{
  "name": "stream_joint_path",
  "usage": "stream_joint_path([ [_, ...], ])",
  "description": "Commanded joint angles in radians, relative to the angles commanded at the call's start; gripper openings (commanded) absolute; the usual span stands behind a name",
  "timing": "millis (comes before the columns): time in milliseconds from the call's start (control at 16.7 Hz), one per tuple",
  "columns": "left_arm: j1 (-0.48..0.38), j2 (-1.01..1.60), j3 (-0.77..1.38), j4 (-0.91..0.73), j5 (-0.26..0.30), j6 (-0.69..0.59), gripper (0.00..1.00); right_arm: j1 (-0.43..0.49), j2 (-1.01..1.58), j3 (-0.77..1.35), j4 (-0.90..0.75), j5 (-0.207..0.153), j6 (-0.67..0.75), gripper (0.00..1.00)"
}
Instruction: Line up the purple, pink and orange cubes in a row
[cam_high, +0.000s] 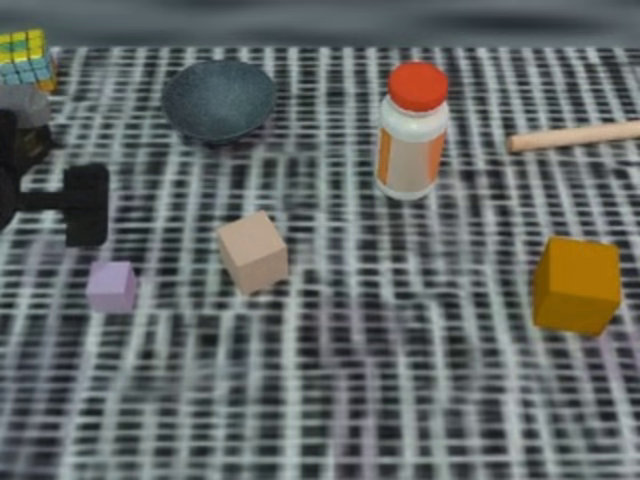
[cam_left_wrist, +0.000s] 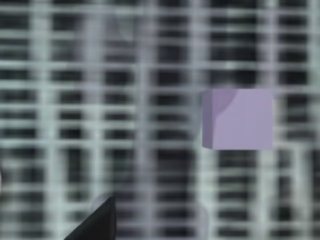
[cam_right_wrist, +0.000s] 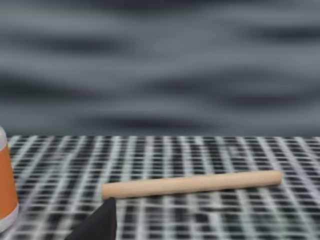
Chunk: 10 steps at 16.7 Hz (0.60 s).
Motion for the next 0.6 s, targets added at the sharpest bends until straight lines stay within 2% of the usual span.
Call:
stream_joint_path([
  [300, -0.030, 0.405, 0.284, -0.199, -0.002, -0.031, 1.00, 0.000, 0.000, 0.000, 0.000, 0.000, 0.000, 1.00],
  [600, -0.041, 0.571, 0.417, -0.276, -0.005, -0.045, 1.00, 0.000, 0.000, 0.000, 0.000, 0.000, 0.000, 1.00],
])
